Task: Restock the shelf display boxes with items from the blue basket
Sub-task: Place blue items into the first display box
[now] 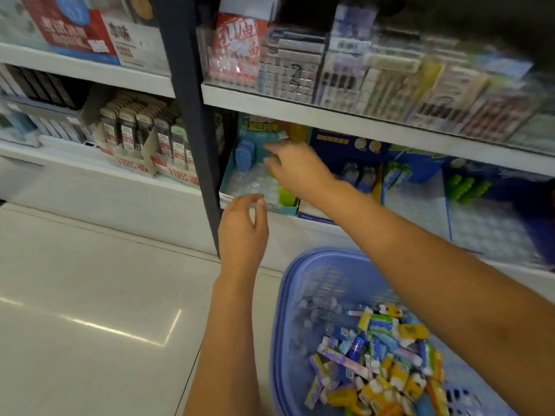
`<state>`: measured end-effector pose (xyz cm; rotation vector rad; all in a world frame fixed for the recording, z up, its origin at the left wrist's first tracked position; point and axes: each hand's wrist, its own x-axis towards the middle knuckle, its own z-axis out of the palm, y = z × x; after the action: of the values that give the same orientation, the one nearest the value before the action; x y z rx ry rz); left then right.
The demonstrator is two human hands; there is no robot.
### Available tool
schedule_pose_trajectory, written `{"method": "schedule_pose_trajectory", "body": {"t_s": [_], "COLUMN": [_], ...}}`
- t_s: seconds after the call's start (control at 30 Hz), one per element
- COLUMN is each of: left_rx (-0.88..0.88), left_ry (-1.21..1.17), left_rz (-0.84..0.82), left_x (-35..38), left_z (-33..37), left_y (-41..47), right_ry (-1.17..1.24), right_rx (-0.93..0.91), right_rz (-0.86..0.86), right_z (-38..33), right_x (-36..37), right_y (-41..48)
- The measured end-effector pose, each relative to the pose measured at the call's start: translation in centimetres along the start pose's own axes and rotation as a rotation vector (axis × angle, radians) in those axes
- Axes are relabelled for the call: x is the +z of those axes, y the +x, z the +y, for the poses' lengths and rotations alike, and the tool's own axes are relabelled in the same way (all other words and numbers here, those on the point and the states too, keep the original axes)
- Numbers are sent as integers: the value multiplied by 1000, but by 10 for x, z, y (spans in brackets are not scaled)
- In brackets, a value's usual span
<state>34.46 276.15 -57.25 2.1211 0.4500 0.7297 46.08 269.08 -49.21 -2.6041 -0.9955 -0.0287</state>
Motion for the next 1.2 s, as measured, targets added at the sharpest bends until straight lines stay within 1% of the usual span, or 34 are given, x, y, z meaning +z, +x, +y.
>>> {"method": "schedule_pose_trajectory", "body": {"t_s": [0.03,0.07,0.1,0.13,0.2,0.23,0.3,0.33,0.4,0.47,0.53,0.6,0.67,0.77,0.8,0.9,1.0,1.1,1.2], "left_rx": [-7,-15,-26,-36,-66,-87,-90,-74,-60,-20,33,24,-10,-55,-60,-43,-72,-65,-82], "left_ry": [-32,-45,-37,-8,85,139,259,296,340,403,483,494,479,476,478,501,521,556,536], "left_rz": [-16,-79,-178,-296,-576,-744,-1094,-1264,-1560,-1738,-1805,-1777,-1747,-1729,-1728,-1757,-1775,-1803,-1802], "left_x": [2,8,19,32,63,79,112,125,145,159,171,181,186,188,188,190,187,184,182], "left_z": [6,11,17,23,32,32,25,20,12,6,1,-3,-7,-15,-17,-19,-22,-28,-29], "left_y": [-9,-19,-30,-42,-73,-92,-132,-152,-187,-216,-236,-243,-241,-241,-241,-242,-241,-241,-238], "right_ry": [59,87,93,101,114,103,39,-13,-100,-105,-73,-86,-144,-317,-366,-476,-519,-546,-568], "right_rx": [3,17,64,135,303,385,514,548,538,460,346,296,219,39,-3,-121,-243,-352,-378], "right_rz": [84,124,102,28,-197,-334,-640,-795,-1072,-1275,-1436,-1487,-1445,-1303,-1283,-1308,-1253,-1189,-1146], "right_z": [12,26,43,60,97,116,150,164,184,195,200,204,204,205,206,210,209,212,214], "right_x": [-8,-13,-15,-12,2,12,36,47,66,80,89,97,102,110,112,118,124,127,129], "right_y": [-25,-53,-81,-111,-169,-195,-242,-264,-300,-329,-346,-356,-362,-371,-373,-379,-381,-382,-380]}}
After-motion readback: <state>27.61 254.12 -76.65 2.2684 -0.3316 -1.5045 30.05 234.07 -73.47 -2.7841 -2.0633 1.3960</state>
